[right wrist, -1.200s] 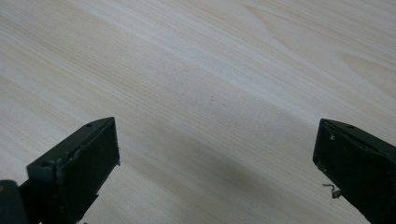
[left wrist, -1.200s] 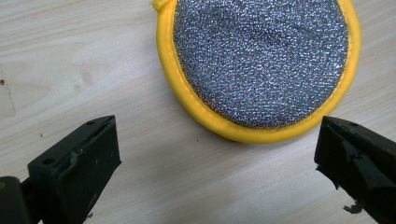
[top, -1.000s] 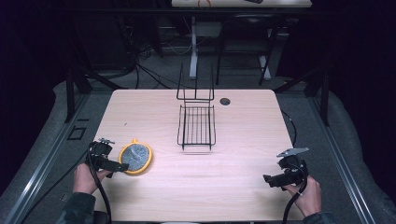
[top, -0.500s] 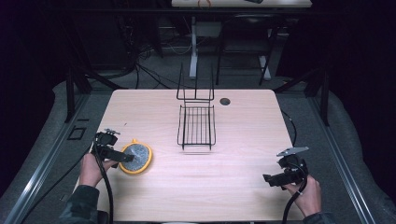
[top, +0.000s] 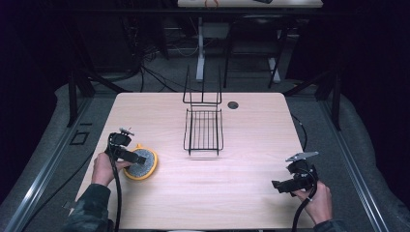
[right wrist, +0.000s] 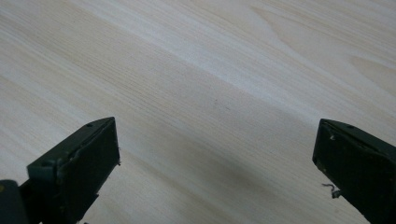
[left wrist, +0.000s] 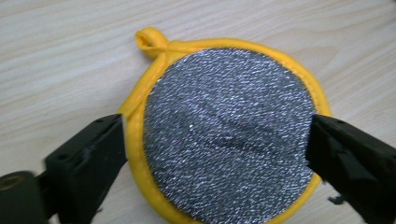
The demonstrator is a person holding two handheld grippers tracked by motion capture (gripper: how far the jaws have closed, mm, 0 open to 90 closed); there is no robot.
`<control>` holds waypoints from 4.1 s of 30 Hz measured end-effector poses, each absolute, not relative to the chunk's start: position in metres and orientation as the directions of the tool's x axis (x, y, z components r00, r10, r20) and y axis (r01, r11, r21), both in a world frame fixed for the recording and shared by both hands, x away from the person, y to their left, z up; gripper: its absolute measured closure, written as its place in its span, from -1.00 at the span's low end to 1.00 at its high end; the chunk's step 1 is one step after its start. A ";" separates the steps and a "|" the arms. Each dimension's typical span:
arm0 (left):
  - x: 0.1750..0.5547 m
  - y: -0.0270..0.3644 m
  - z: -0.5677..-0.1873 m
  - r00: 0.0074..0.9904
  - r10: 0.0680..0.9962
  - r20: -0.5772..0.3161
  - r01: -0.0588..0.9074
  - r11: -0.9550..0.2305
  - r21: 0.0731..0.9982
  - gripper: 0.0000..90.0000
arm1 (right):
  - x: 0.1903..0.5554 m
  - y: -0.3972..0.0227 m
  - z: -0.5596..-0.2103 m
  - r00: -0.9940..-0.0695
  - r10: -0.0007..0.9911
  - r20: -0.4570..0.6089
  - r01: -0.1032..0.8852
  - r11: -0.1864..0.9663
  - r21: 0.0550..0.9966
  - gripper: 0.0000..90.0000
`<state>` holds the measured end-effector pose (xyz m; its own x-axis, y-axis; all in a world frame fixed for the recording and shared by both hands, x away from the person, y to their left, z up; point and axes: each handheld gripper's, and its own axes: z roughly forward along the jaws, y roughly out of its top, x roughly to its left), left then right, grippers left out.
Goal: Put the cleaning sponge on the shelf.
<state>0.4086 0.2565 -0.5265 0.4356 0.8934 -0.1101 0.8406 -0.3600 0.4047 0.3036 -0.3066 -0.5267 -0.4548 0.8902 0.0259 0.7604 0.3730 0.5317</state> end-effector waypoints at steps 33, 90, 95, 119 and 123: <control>0.401 0.252 -0.537 0.453 0.889 -0.063 0.815 -0.385 0.432 0.62 | 0.302 -0.308 -0.527 -0.450 0.892 0.026 0.763 0.370 0.530 -0.96; 0.393 0.243 -0.494 0.552 0.834 -0.019 0.724 -0.468 0.507 0.92 | 0.302 -0.312 -0.526 -0.455 0.890 0.024 0.763 0.375 0.527 -0.95; 0.395 0.240 -0.489 0.566 0.825 -0.019 0.715 -0.479 0.509 0.92 | 0.301 -0.312 -0.526 -0.456 0.890 0.026 0.761 0.375 0.529 -0.95; 0.404 0.221 -0.466 0.614 0.789 0.001 0.674 -0.525 0.519 0.92 | 0.301 -0.310 -0.528 -0.462 0.886 0.025 0.766 0.385 0.514 -0.94; 0.406 0.218 -0.462 0.620 0.784 0.007 0.667 -0.532 0.522 0.92 | 0.301 -0.310 -0.528 -0.462 0.886 0.025 0.766 0.385 0.516 -0.94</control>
